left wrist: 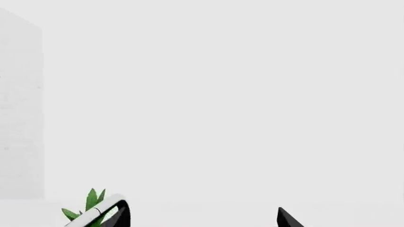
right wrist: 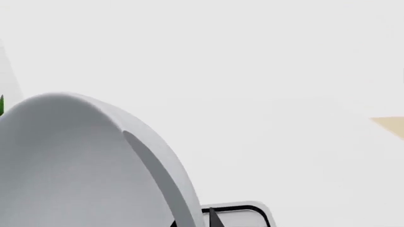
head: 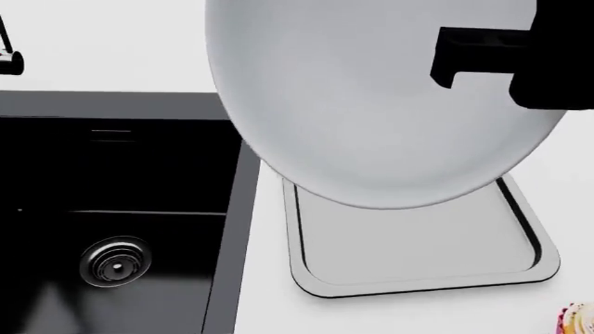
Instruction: Move the fresh-baked cupcake off the tray onto the counter, and place the bowl used for mixing into the sink.
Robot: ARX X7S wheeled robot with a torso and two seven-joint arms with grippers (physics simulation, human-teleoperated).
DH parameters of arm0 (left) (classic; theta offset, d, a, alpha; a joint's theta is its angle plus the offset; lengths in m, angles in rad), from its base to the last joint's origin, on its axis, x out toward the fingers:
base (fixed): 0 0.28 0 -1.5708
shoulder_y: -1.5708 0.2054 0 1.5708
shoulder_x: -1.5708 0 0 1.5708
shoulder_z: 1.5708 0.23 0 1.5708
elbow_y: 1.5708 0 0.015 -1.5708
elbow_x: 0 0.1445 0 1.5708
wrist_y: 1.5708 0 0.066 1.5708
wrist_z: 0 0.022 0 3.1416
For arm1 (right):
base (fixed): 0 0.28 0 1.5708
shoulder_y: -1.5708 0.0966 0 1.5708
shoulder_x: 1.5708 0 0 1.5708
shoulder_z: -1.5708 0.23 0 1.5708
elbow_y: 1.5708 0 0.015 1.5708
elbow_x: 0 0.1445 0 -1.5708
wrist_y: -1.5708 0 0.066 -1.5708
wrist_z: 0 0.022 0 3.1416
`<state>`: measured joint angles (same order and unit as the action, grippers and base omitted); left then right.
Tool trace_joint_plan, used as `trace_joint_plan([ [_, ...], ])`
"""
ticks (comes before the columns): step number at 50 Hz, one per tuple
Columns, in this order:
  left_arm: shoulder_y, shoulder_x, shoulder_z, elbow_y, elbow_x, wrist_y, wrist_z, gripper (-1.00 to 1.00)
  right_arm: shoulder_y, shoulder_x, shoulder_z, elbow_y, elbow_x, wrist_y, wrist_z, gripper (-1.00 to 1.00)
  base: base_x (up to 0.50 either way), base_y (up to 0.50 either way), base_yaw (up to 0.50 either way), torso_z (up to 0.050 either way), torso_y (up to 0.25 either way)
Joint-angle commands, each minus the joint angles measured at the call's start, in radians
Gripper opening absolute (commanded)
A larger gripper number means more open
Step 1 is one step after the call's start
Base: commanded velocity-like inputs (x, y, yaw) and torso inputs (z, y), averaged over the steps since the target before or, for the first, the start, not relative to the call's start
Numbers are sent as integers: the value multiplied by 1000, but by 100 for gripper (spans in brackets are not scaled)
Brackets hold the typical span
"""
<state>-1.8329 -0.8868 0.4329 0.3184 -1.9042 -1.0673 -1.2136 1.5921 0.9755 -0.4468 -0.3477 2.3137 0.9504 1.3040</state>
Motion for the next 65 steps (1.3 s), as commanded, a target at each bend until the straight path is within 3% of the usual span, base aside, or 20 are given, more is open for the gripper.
trace_joint_plan([
  [1,0,-2,3,1,-2,5,2,100,-3,5,6,1,-22,-2,-12,-100,-4,500,0,0,0],
  [37,-12,-3,14,2,-2,13,5,100,-65,7,7,-14,-61,-28,-57,-100,22,495,0,0,0],
  [56,-20,-1,19,0,-2,19,10,100,-84,20,15,-18,-73,-41,-74,-100,272,436,0,0,1],
  [65,-22,-3,22,1,-2,18,12,100,-102,22,18,-21,-89,-52,-87,-100,307,98,0,2,1],
])
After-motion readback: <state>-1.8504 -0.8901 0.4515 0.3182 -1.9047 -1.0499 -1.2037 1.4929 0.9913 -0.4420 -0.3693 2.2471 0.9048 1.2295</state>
